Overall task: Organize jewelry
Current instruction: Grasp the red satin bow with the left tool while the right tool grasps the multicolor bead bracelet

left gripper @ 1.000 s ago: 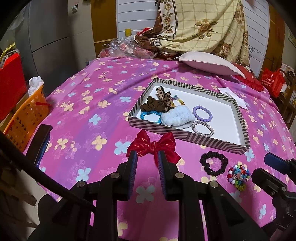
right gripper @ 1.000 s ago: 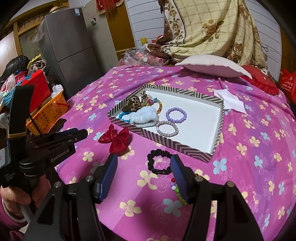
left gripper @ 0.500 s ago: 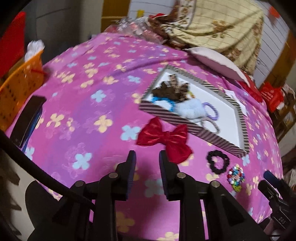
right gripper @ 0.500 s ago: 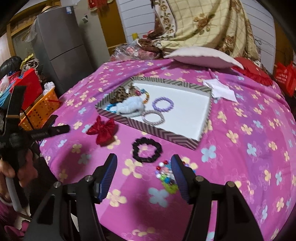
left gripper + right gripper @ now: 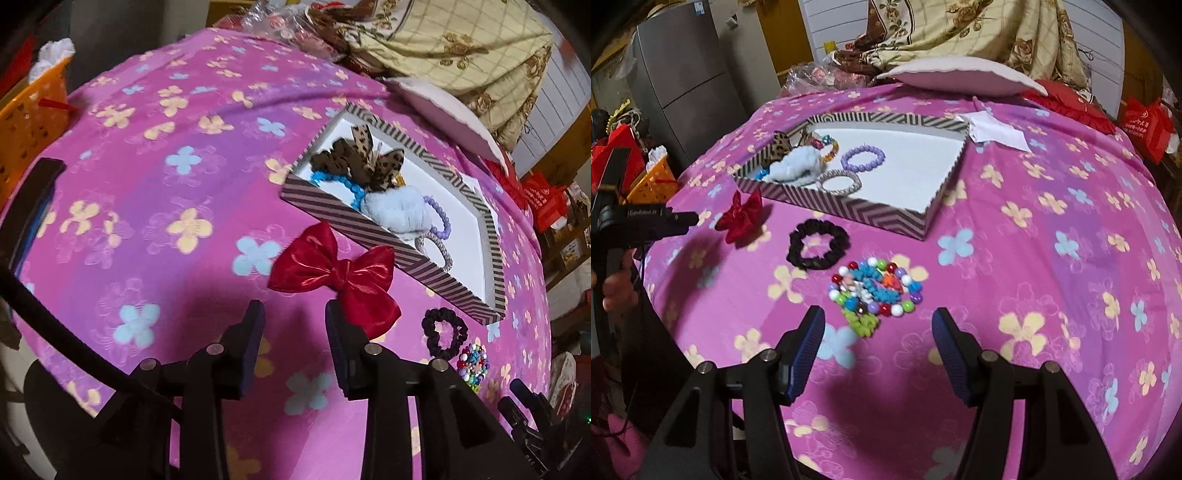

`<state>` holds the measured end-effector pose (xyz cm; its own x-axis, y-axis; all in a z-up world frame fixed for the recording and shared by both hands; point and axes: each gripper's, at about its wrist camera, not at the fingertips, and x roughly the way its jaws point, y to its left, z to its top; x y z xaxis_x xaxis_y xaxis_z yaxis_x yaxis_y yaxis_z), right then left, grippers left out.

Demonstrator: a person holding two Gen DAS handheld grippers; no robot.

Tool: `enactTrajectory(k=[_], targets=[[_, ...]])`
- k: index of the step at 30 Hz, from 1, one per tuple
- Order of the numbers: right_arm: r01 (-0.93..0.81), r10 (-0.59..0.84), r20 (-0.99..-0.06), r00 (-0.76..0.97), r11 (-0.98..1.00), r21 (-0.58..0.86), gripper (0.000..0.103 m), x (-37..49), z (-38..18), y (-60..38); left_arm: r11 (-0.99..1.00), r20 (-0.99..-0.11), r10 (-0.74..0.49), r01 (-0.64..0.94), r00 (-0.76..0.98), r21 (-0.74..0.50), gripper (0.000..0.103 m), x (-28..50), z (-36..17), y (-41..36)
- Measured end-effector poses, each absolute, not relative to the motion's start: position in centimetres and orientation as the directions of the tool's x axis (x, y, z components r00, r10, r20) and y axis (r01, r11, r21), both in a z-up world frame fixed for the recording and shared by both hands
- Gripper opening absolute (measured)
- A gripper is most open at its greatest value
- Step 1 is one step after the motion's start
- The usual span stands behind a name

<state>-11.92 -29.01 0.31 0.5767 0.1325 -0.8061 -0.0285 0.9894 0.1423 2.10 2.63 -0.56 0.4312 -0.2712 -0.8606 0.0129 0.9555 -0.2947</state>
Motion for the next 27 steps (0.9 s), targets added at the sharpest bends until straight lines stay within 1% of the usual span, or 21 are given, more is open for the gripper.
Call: enactTrajectory(k=[3, 5, 12, 15, 22, 26, 27], targets=[[-0.023, 0.134, -0.806, 0.576, 0.989, 0.148, 0.060, -11.4, -0.1, -29.4, 0.958, -0.868, -0.263, 0.010, 0.422, -0.285, 0.055, 2.7, -0.9, 2.2], [-0.024, 0.138, -0.808, 0.573, 0.988, 0.153, 0.055, -11.0, -0.3, -29.4, 0.959, -0.868, -0.257, 0.003, 0.424, -0.282, 0.055, 3.0, -1.0, 2.2], [-0.130, 0.177, -0.803, 0.569, 0.984, 0.124, 0.049, -9.7, 0.3, -26.8, 0.964, -0.876, -0.230, -0.025, 0.424, -0.265, 0.056, 4.5, -1.3, 2.3], [-0.148, 0.182, -0.815, 0.550, 0.982, 0.119, 0.044, -9.0, -0.3, -26.1, 0.967, -0.880, -0.219, -0.025, 0.422, -0.253, 0.057, 4.9, -1.5, 2.1], [-0.139, 0.184, -0.835, 0.519, 0.982, 0.130, 0.026, -7.4, -2.4, -26.0, 0.969, -0.886, -0.221, -0.006, 0.408, -0.245, 0.057, 5.6, -2.1, 1.3], [-0.143, 0.190, -0.824, 0.533, 0.981, 0.134, 0.015, -7.2, -2.7, -26.1, 0.971, -0.891, -0.221, 0.005, 0.396, -0.239, 0.058, 6.1, -2.6, 0.8], [-0.135, 0.201, -0.819, 0.538, 0.979, 0.152, 0.014, -7.2, -2.8, -26.4, 0.971, -0.893, -0.224, 0.007, 0.390, -0.240, 0.058, 6.3, -2.8, 0.6]])
